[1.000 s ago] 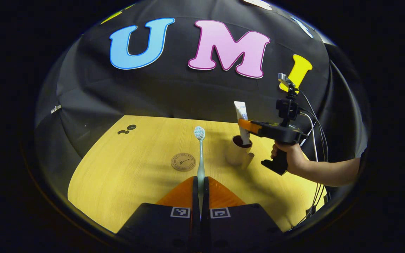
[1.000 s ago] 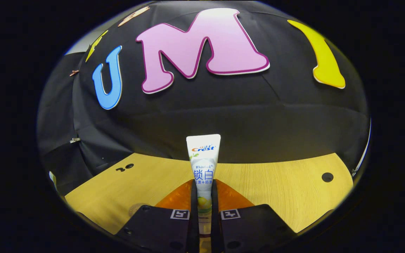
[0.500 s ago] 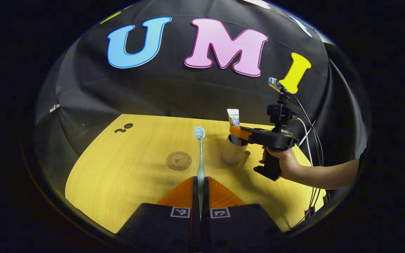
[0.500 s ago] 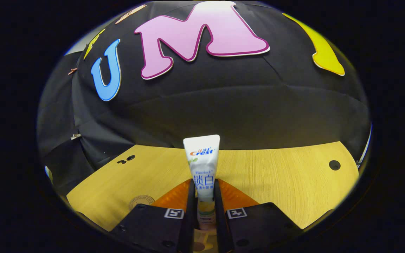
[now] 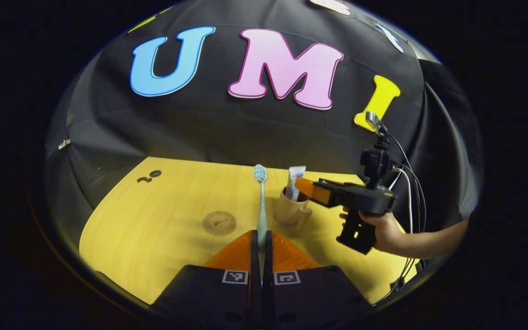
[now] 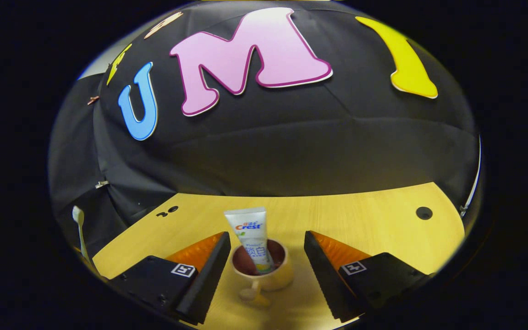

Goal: Put the toothbrush and toothpaste on the desktop into the cup, then pick up the cup and place it on the coaster on the desktop.

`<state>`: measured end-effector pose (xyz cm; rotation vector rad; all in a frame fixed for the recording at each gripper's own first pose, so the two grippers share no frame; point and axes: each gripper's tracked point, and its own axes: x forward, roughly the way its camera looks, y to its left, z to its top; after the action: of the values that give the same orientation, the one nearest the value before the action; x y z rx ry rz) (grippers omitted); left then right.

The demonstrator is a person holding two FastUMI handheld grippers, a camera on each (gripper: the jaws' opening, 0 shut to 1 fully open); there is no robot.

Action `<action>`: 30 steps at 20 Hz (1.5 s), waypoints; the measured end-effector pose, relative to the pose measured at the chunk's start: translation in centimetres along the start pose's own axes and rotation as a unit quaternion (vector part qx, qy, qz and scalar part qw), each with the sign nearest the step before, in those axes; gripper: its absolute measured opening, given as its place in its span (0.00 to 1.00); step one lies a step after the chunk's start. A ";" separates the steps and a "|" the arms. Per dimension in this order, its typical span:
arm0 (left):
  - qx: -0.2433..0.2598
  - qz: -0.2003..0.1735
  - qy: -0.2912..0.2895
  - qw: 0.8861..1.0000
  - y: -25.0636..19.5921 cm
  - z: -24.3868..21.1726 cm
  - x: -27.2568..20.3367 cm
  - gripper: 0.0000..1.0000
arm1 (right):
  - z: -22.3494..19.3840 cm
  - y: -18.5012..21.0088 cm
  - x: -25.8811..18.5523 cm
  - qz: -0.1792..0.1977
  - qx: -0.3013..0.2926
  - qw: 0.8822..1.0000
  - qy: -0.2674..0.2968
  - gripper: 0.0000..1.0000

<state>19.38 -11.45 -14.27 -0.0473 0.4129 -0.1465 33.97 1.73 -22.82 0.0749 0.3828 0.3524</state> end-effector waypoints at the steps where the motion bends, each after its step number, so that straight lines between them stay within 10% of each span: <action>1: 0.001 -0.009 -0.008 1.000 -0.7 0.8 0.8 0.06 | 0.0 -0.9 -0.7 -0.008 0.002 1.000 0.002 0.98; 13: 0.044 -0.081 -0.113 0.989 -5.6 9.5 10.4 0.06 | -3.0 -9.7 -8.6 -0.074 0.036 0.996 0.042 0.98; 30: 0.027 -0.134 -0.235 0.962 -8.6 10.4 17.1 0.06 | -8.4 -9.0 -9.2 -0.067 0.047 0.993 0.090 0.98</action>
<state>37.95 -22.35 -10.93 -0.0825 -0.0753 -0.4040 25.74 -9.92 -28.56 0.1093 0.5810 0.2085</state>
